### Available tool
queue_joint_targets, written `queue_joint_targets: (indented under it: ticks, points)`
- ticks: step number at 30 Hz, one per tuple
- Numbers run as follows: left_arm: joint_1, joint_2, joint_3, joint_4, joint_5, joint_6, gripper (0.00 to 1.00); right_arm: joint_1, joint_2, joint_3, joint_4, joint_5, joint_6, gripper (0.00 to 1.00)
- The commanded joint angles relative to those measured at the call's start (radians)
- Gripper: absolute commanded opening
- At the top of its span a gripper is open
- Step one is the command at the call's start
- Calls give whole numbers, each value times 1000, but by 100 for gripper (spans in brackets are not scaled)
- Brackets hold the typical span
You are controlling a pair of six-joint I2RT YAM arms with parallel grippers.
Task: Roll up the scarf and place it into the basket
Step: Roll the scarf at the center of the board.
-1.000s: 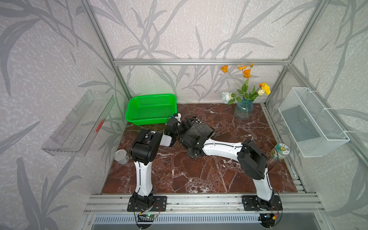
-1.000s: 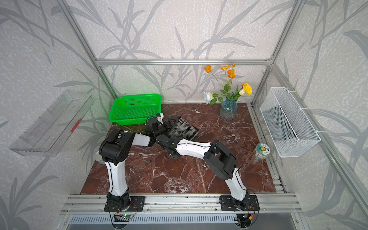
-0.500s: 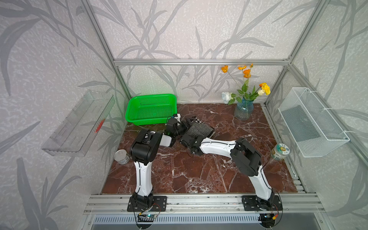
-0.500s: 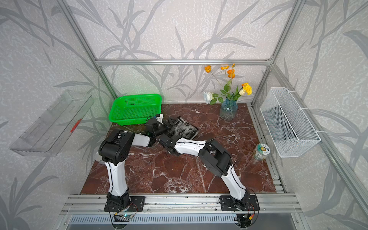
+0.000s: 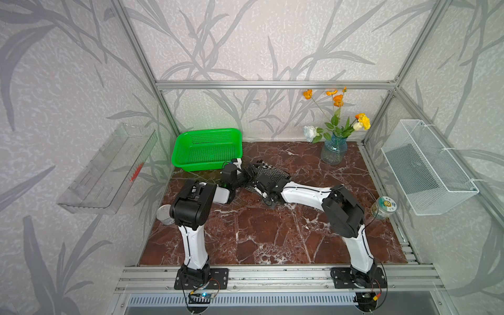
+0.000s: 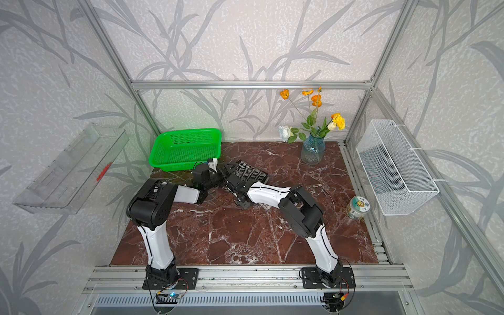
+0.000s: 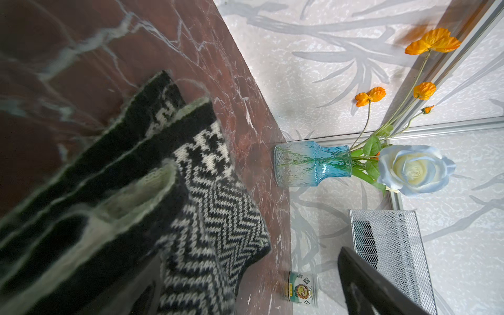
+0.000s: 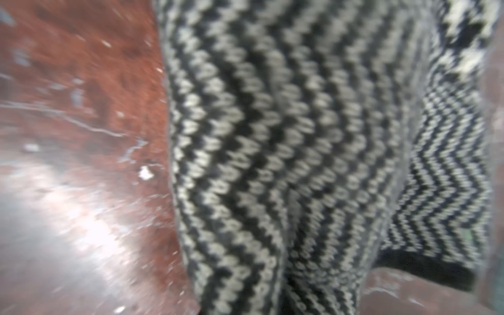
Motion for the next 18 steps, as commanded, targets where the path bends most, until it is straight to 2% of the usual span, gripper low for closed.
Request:
queue_joint_targets:
  ticks: [1, 7, 11, 18]
  points:
    - [53, -60, -60, -69, -1, 2, 98, 3, -44, -35, -78, -315, 60, 15]
    - [127, -210, -128, -158, -9, 27, 98, 1, -122, -20, -118, -562, 101, 17]
    - [143, -380, -143, -349, -65, 116, 100, -19, -156, -21, -100, -694, 170, 19]
    - [148, -662, -131, -660, -190, 263, 100, -123, -175, -107, 82, -978, 346, 20]
